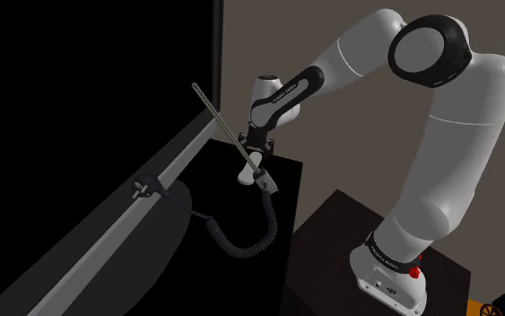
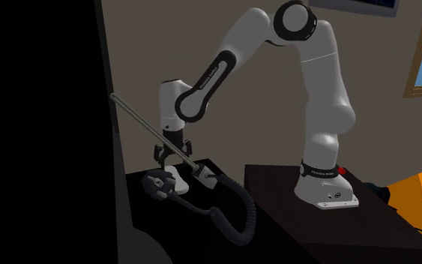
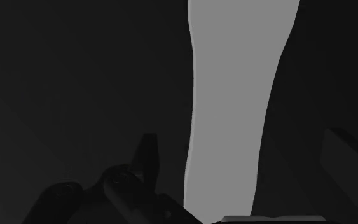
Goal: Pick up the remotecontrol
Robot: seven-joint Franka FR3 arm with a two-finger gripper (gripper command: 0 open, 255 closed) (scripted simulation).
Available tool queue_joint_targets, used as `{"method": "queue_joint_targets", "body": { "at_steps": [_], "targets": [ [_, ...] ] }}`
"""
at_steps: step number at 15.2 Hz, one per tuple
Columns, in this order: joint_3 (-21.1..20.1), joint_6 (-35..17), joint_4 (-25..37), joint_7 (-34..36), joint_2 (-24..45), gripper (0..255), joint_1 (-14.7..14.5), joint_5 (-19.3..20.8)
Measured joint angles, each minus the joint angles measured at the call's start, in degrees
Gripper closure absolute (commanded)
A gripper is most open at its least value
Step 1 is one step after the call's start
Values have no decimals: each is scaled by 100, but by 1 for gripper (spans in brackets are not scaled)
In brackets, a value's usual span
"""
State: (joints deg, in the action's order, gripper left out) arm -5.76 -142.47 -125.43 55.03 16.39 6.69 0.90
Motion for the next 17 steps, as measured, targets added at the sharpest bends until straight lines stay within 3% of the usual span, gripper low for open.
{"method": "queue_joint_targets", "body": {
  "at_steps": [8,9,17],
  "targets": [
    [75,-491,71,150,583,0,-40,85],
    [77,-509,74,150,606,255,-41,88],
    [79,-529,76,151,620,255,-40,88]
  ]
}}
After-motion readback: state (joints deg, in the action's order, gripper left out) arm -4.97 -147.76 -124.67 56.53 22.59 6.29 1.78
